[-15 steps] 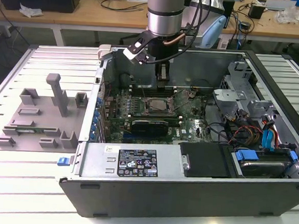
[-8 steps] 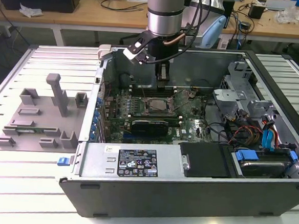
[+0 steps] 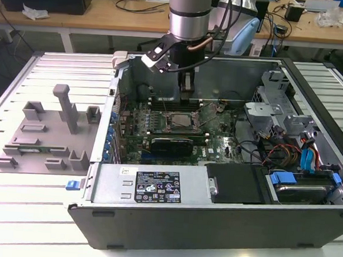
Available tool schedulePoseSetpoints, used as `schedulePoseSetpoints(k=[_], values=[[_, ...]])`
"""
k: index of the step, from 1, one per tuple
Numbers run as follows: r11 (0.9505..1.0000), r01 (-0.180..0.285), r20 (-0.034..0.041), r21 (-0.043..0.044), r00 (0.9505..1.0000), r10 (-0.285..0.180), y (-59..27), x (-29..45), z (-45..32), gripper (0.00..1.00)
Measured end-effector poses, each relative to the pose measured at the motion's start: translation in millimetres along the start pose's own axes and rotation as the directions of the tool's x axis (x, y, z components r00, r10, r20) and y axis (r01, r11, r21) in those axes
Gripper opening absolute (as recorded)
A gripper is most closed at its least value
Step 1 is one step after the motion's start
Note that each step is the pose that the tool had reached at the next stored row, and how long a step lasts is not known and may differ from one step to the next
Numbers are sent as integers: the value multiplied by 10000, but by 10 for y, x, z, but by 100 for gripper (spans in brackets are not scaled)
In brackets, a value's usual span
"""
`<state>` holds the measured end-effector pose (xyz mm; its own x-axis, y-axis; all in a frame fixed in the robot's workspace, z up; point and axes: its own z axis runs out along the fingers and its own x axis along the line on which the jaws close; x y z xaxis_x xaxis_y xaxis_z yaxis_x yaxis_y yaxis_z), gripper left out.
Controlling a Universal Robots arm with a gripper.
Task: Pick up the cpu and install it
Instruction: 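Close the cpu cover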
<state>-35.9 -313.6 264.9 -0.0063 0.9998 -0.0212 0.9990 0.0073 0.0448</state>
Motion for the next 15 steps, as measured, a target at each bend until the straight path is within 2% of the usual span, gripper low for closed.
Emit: schedulePoseSetpoints(k=[5,8,15], values=[[10000,-1,-1,0,10000,1,4,-1,-94,11],[10000,0,-1,0,10000,0,10,-3,-224,11],[10000,-1,0,0,10000,1,16,-3,-229,11]])
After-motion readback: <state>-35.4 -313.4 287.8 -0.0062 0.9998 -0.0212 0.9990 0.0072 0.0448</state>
